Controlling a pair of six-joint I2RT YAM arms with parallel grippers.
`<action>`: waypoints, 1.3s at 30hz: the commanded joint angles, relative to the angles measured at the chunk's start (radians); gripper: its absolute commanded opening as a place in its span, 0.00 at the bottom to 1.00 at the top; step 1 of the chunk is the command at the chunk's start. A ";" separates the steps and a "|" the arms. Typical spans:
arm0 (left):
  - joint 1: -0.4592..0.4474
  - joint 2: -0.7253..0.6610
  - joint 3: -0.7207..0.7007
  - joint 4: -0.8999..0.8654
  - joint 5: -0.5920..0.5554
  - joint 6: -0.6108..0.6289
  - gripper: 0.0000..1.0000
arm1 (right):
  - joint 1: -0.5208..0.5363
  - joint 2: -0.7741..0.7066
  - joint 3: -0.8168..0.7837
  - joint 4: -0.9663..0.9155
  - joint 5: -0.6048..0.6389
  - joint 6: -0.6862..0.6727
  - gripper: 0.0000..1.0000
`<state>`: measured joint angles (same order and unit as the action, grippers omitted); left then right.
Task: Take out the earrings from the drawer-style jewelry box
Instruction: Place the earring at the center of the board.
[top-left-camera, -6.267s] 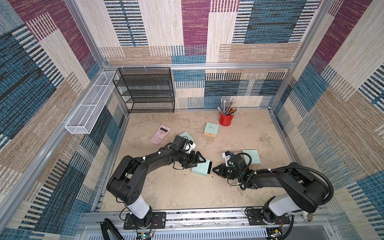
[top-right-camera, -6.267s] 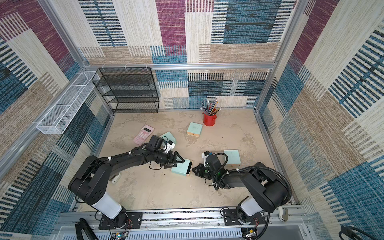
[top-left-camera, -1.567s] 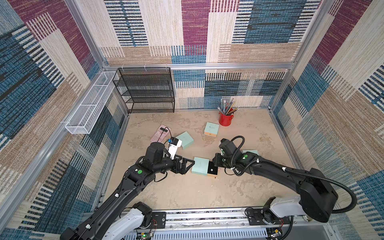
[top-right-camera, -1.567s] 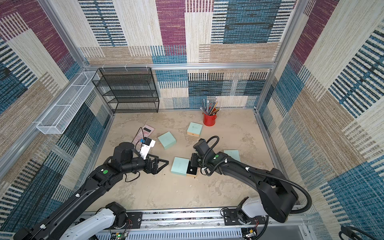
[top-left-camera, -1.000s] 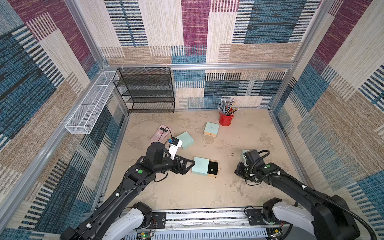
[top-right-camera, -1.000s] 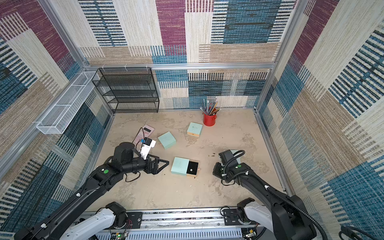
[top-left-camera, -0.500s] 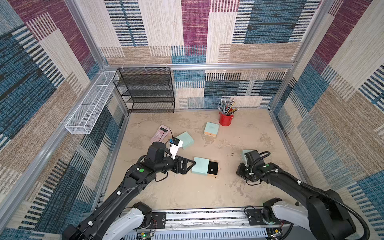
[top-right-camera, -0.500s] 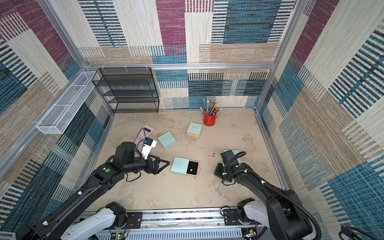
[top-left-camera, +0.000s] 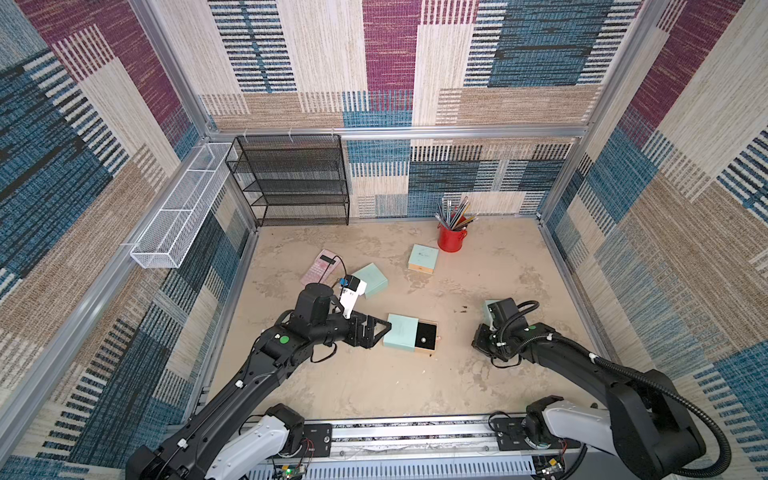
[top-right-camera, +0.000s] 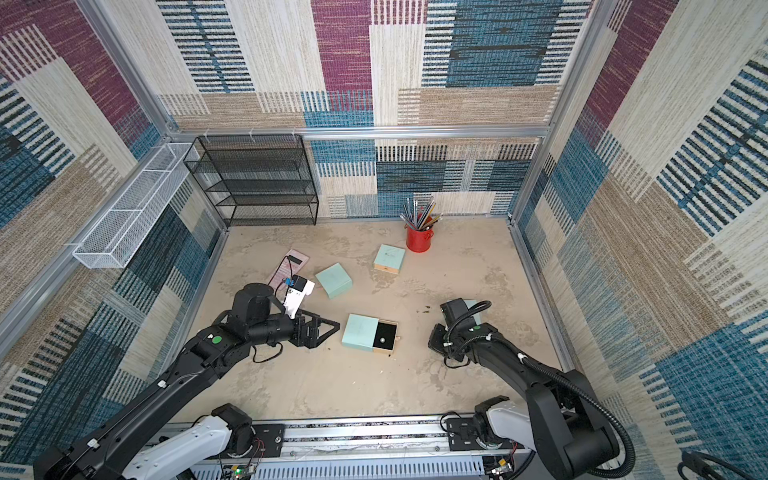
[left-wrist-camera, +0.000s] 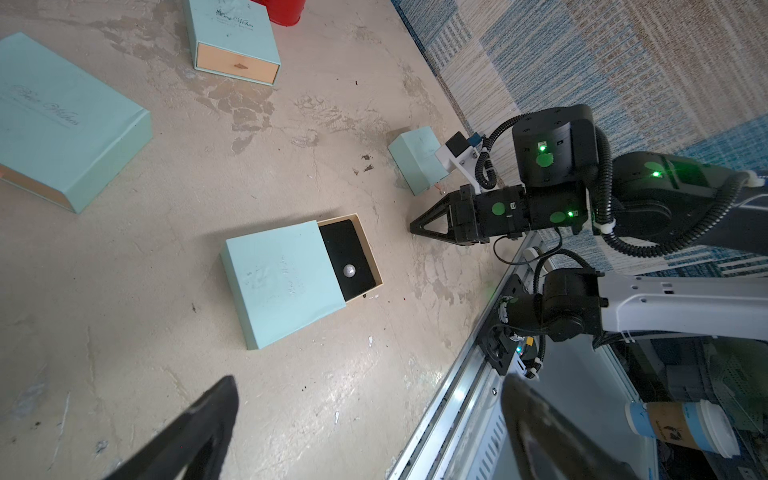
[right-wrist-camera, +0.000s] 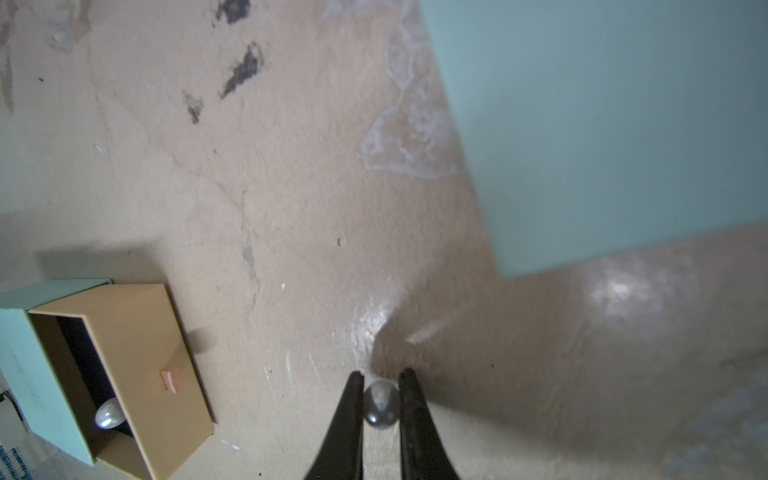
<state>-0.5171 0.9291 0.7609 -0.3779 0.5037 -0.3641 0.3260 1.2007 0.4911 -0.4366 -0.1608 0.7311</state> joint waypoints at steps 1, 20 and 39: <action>0.002 0.002 0.001 0.033 0.014 -0.002 0.99 | 0.001 0.006 0.006 0.006 0.024 -0.009 0.12; 0.002 0.005 0.000 0.035 0.018 -0.004 0.98 | -0.001 0.013 -0.003 0.005 0.029 -0.017 0.20; 0.002 0.005 0.000 0.035 0.016 -0.004 0.98 | -0.001 -0.048 0.048 -0.035 0.041 -0.039 0.28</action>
<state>-0.5171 0.9348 0.7609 -0.3775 0.5041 -0.3641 0.3252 1.1664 0.5209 -0.4622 -0.1371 0.7090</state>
